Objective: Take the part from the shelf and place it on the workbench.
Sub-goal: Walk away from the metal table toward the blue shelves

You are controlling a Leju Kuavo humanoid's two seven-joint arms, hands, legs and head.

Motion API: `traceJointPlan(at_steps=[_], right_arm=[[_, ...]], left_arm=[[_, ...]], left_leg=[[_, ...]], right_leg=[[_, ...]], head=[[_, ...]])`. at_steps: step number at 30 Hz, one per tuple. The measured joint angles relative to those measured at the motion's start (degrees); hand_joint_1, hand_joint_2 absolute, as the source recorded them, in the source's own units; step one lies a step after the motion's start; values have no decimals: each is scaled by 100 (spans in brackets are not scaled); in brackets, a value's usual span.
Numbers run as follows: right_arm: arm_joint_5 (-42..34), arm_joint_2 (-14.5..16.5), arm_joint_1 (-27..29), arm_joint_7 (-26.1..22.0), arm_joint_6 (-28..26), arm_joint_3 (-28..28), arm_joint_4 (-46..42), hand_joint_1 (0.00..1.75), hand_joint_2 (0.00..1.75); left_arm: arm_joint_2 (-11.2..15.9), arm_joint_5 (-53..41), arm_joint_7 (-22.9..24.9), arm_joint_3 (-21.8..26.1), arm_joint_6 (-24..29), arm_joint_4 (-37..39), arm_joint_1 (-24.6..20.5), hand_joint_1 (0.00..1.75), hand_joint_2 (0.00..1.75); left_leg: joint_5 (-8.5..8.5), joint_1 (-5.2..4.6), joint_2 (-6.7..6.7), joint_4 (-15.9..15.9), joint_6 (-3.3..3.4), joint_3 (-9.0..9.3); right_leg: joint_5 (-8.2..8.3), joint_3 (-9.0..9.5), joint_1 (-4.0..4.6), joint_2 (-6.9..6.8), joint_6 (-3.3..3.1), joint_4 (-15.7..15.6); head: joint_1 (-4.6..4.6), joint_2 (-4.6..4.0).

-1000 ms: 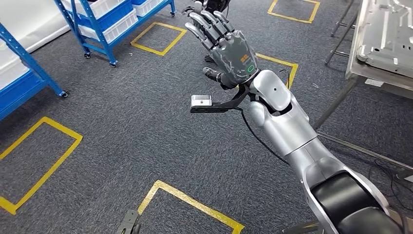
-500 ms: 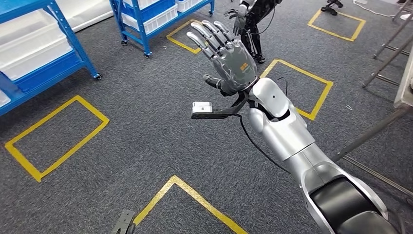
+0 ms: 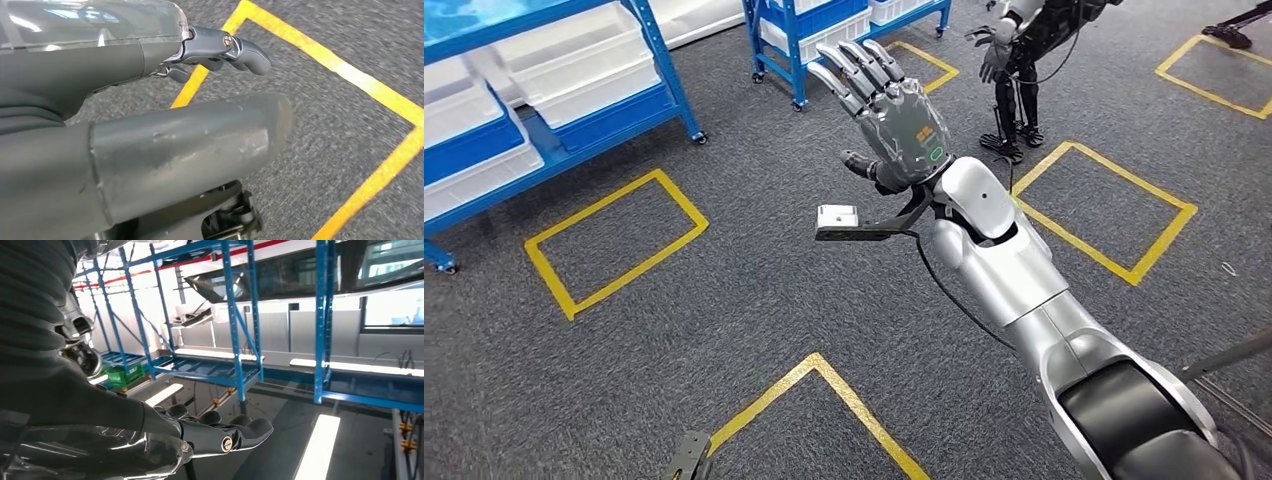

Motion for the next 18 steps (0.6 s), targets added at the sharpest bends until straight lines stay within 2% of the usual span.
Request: traceJointPlan(at_steps=[2, 3, 4, 6, 7, 9, 11, 12, 13, 14, 15, 16, 18], right_arm=[[0, 0, -14, -1, 5, -1, 2, 0, 175], [0, -1, -24, -2, 7, -1, 3, 0, 175], [1, -1, -35, -3, 10, -1, 5, 0, 175], [9, -1, -52, -13, 21, -1, 9, 0, 175], [15, 0, -60, -18, 30, -1, 9, 0, 175], [25, -5, -88, -29, 54, -2, 9, 0, 175], [28, -20, -101, -38, 82, -3, 15, 0, 175], [29, -31, -97, -39, 92, -3, 22, 0, 175], [29, -37, -90, -40, 95, -2, 31, 0, 175], [30, -43, -86, -40, 96, -2, 38, 0, 175], [31, -49, -87, -40, 95, -3, 42, 0, 175], [31, -53, -94, -41, 95, -3, 43, 0, 175], [32, -62, -112, -42, 95, -4, 43, 0, 175]], left_arm=[[-5, 1, -1, 0, 1, 0, -15, 0, 0], [-12, 3, -2, 1, 1, 0, -27, 0, 0], [-17, 4, -3, 1, 0, 0, -36, 0, 0], [-23, 8, -6, 3, -1, 0, -44, 0, 0], [-26, 10, -7, 4, -1, 0, -44, 0, 0], [-38, 17, -8, 6, -1, 0, -62, 0, 0], [-57, 22, -8, 7, -3, 0, -99, 0, 0], [-68, 23, -9, 8, -4, 0, -113, 0, 0], [-76, 25, -9, 8, -5, 0, -118, 0, 0], [-82, 26, -9, 9, -6, 0, -117, 0, 0], [-85, 31, -9, 10, -6, 0, -114, 0, 0], [-88, 37, -9, 11, -6, 0, -113, 0, 0], [-106, 51, -11, 13, -6, 0, -122, 0, 0]], left_leg=[[299, -18, 201, -837, 12, 448], [364, -39, 273, -1098, 40, 585], [369, -62, 310, -1214, 71, 640], [375, -79, 198, -1219, 147, 637], [384, -73, 138, -1234, 180, 645], [409, -54, 32, -1267, 250, 669], [419, -49, -78, -1275, 296, 670], [420, -53, -148, -1272, 309, 669], [420, -57, -229, -1268, 313, 668], [420, -60, -307, -1261, 314, 669], [418, -62, -392, -1249, 312, 670], [415, -61, -473, -1234, 307, 670], [406, -62, -616, -1198, 274, 644]], right_leg=[[-40, 17, 11, -115, 45, 27], [-56, 21, 25, -162, 69, 40], [-68, 25, 41, -204, 92, 49], [-83, 46, 52, -297, 138, 49], [-115, 56, 38, -283, 171, 72], [-317, -55, 1, -42, 225, 359], [-677, -408, -14, 260, 247, 1085], [-810, -605, -12, 318, 250, 1461], [-848, -744, -9, 344, 247, 1699], [-785, -793, -8, 355, 238, 1747], [-608, -720, -8, 375, 219, 1546], [-375, -561, -9, 443, 194, 1174], [-66, -232, -27, 714, 149, 433]], head=[[0, 0], [-1, 0], [0, 0], [0, 0], [1, 0], [2, 0], [3, 0], [3, 0], [3, 0], [4, 0], [4, 0], [4, 0], [3, 0]])
